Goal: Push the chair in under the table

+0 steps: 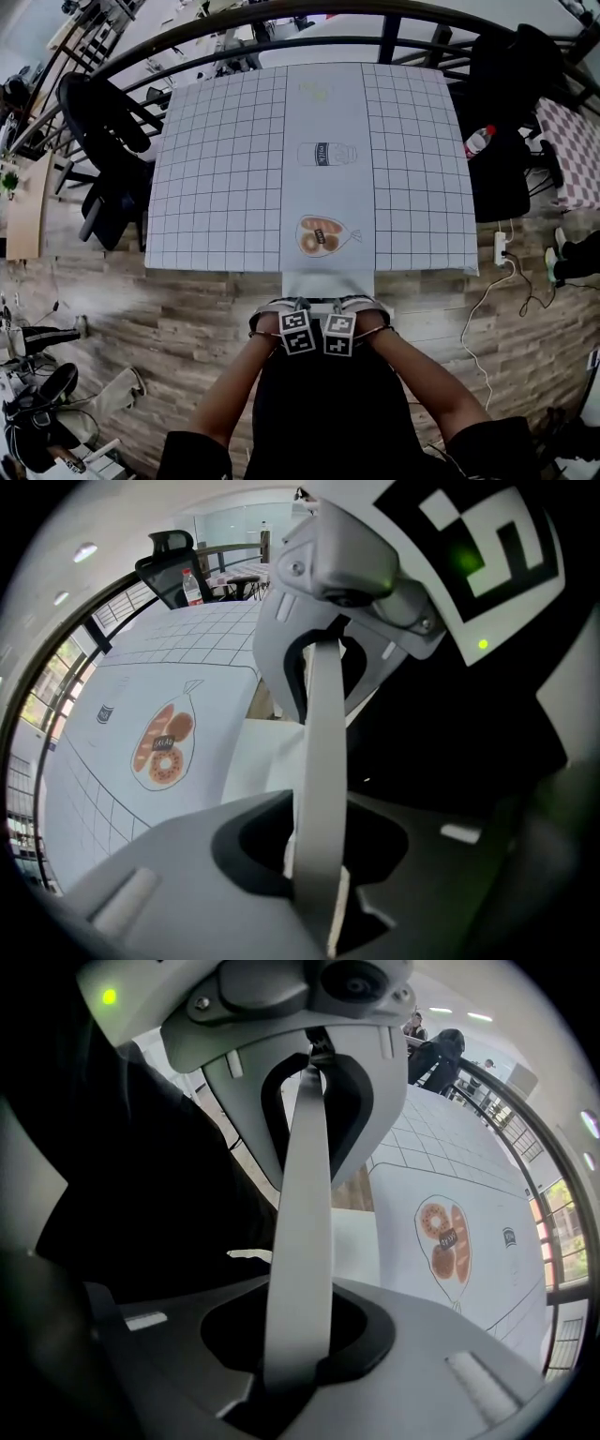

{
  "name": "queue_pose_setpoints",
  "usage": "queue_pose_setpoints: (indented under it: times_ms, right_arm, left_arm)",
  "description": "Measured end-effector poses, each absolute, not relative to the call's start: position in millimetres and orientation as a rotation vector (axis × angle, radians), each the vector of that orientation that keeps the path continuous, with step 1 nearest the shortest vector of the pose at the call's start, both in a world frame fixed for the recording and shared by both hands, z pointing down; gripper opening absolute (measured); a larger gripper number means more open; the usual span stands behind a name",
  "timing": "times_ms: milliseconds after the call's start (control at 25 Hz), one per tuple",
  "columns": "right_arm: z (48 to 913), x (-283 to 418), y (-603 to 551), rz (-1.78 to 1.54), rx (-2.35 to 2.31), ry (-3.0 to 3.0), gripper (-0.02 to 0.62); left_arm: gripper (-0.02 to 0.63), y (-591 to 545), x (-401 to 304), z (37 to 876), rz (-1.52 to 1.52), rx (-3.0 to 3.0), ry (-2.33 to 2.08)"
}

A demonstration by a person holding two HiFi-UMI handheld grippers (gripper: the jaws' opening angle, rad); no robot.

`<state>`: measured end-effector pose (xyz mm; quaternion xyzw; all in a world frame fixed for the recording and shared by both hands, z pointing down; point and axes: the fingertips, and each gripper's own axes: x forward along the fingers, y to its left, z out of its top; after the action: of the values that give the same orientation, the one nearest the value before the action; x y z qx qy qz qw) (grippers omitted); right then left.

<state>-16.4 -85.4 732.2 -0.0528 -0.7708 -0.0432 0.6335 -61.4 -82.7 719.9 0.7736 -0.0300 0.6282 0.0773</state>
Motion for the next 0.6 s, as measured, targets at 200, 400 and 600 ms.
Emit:
queue_pose_setpoints:
  times_ms: [200,400,600]
  right_arm:
    - [731,-19,-102,-0.095,-0.123,-1.757,0.078]
    - [732,-20,-113,-0.094,-0.12,-1.753,0.078]
    - [728,-25,-133,-0.092,-0.116,-1.756,0.081]
  left_arm:
    - [0.095,-100,-64,718,1.875,2.311,-0.074]
    - [0.094,-110,-66,719,1.878,2.33,-0.056]
    - [0.098,-132,-70,715,1.884,2.334,-0.055]
